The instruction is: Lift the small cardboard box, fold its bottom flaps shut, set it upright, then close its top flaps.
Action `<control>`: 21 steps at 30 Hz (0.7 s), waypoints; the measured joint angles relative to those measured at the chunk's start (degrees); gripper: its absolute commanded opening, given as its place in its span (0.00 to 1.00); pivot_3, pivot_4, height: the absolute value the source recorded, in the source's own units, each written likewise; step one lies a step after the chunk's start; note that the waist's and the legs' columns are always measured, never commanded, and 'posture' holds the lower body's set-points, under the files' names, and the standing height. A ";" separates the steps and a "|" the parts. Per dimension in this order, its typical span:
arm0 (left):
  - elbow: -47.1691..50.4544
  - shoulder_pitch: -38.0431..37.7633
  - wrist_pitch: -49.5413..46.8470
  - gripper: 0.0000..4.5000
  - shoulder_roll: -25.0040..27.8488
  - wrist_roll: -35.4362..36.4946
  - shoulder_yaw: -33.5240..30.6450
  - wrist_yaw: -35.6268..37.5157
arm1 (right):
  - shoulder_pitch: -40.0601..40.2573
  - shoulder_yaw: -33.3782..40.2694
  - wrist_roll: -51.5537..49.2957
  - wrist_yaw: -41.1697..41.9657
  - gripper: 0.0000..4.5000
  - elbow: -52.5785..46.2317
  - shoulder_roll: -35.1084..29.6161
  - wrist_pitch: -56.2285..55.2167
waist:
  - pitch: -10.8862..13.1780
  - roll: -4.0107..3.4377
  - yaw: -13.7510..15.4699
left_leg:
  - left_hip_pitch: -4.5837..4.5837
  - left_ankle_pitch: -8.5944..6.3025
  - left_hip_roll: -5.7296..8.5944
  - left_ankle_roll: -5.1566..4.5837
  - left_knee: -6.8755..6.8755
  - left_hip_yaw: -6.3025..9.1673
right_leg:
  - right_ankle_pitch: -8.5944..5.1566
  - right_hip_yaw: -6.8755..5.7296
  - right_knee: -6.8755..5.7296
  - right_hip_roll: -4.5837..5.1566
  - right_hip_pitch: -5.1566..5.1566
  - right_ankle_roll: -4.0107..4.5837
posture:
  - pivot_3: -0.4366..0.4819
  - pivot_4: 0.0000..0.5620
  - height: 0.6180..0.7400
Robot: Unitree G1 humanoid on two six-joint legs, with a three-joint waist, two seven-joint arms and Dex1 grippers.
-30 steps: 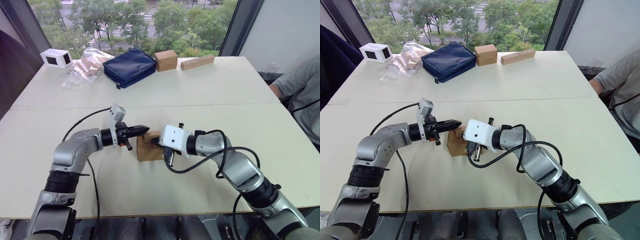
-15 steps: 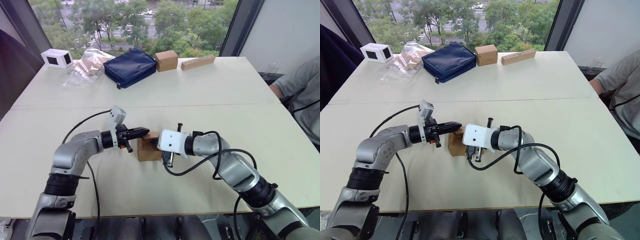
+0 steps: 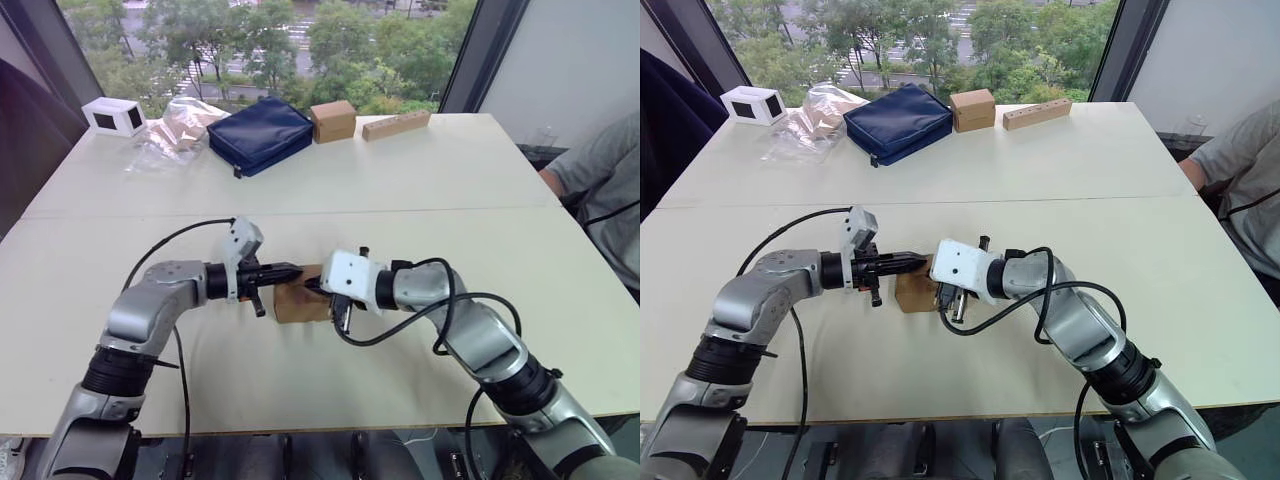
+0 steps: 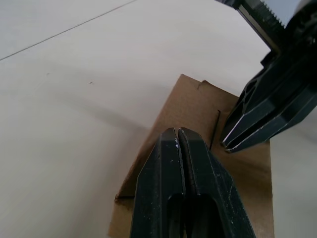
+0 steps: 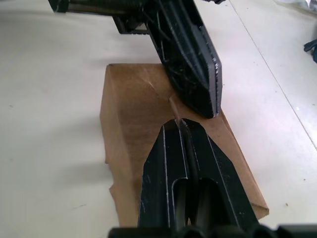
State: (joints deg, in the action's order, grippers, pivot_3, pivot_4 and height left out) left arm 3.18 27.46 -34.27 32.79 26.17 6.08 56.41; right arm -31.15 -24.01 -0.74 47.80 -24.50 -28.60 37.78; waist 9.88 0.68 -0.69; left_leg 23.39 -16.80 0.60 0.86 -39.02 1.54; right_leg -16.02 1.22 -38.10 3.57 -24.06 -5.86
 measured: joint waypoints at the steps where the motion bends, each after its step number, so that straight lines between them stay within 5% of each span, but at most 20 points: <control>1: -0.04 0.02 0.49 0.01 0.02 -0.56 0.10 0.25 | 0.36 0.92 -1.07 0.26 0.00 -0.58 0.03 0.87 | 0.00 0.00 0.00 | 0.00 0.00 0.00 0.00 0.00 0.00 | 0.00 0.00 0.00 0.00 0.01 0.00 | 0.48 0.27 1.00; 9: -0.65 0.55 -2.90 0.01 -0.36 2.24 -2.65 -0.22 | 1.19 8.80 -8.01 -1.34 0.00 -2.56 0.89 5.24 | 0.00 0.00 -0.07 | 0.00 -0.01 -0.02 -0.01 0.01 0.01 | 0.00 -0.01 0.00 -0.02 0.00 0.00 | 0.48 0.27 1.00; 21: 8.19 -2.11 -7.87 0.01 1.23 5.04 -4.94 -4.13 | 1.08 6.55 -7.02 -5.26 0.00 2.49 2.40 2.66 | 0.00 0.00 -0.04 | 0.00 0.00 0.00 -0.01 0.01 0.01 | 0.00 0.01 0.00 0.00 -0.01 0.00 | 0.48 0.27 1.00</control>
State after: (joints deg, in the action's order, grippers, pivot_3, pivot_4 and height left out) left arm 11.37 25.36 -42.14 34.03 31.21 1.14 52.28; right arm -30.08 -17.45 -7.76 42.54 -22.01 -26.20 40.44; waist 9.89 0.68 -0.73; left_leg 23.39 -16.80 0.59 0.85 -39.01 1.55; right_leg -16.02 1.23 -38.10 3.57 -24.07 -5.86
